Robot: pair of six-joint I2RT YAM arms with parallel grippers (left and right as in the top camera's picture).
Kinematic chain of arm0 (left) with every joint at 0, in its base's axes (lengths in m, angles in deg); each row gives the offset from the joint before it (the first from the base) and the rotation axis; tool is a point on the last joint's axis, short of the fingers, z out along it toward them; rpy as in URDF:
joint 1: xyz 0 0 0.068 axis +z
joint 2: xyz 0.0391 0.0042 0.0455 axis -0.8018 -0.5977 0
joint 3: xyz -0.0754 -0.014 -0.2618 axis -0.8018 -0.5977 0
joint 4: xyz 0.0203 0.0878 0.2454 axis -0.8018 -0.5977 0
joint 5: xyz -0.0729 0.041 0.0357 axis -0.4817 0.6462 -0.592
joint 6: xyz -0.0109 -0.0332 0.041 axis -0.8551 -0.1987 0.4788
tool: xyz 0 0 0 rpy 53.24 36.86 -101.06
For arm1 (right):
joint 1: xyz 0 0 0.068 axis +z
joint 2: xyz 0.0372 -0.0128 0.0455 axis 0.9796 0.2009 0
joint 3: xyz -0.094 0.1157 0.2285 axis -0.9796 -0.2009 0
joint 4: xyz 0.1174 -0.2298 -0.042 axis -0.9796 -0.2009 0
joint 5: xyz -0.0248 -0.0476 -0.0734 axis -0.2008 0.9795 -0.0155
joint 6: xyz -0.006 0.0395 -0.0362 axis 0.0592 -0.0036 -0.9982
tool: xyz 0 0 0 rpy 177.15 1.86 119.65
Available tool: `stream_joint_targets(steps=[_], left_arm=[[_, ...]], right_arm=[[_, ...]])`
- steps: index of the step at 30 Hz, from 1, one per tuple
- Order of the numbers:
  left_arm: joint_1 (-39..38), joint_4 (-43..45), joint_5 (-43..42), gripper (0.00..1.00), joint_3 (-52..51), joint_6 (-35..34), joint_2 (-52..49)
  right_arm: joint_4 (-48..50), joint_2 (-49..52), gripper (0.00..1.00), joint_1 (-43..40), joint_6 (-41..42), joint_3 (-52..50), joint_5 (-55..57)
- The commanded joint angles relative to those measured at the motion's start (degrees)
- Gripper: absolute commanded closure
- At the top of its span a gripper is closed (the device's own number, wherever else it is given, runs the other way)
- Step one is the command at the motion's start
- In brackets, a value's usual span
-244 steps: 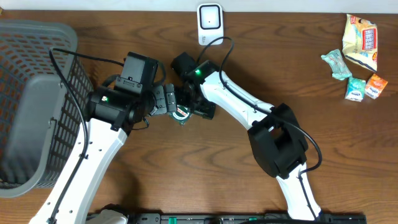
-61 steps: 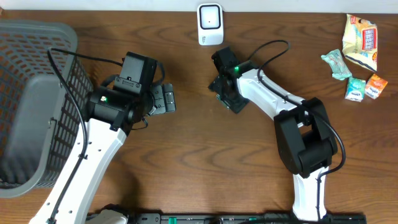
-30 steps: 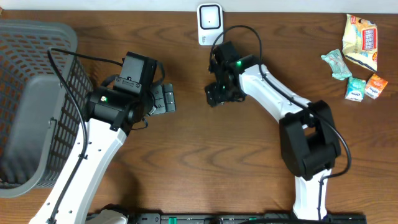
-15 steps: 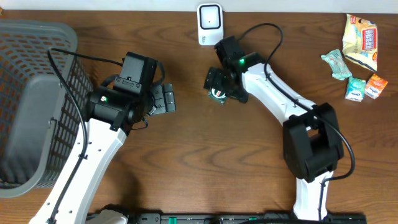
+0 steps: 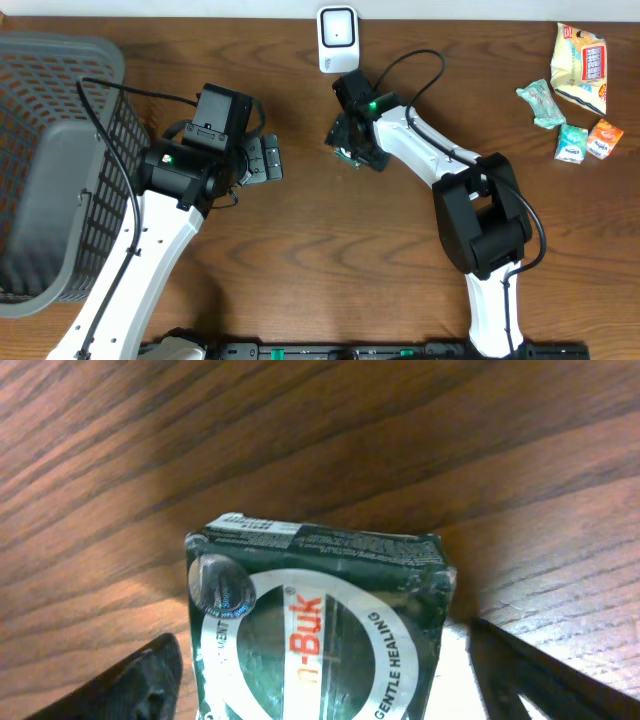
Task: Scan the item barcode
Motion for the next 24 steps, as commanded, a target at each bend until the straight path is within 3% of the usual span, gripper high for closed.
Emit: stream_joint_targets(steps=[1,4,9,24], left_arm=[[-0.2,0.0,-0.3,0.02,0.9,0.3,0.1],[-0.2,0.0,-0.3,0.02,0.9,0.3,0.1],[-0.2,0.0,-0.3,0.02,0.9,0.3,0.1],[-0.2,0.0,-0.3,0.02,0.9,0.3,0.1]], right_arm=[[-0.5,1.9,0.21,0.0,-3.0,-0.1,0.8],[-1.9,1.9,0.34,-0.1,-4.4,0.0,0.8],[-3.3,1.6,0.34,-0.9,-10.4,0.1,-0.4],[-8.0,-3.5,0.36,-2.9,-55.1,0.1,-7.3]])
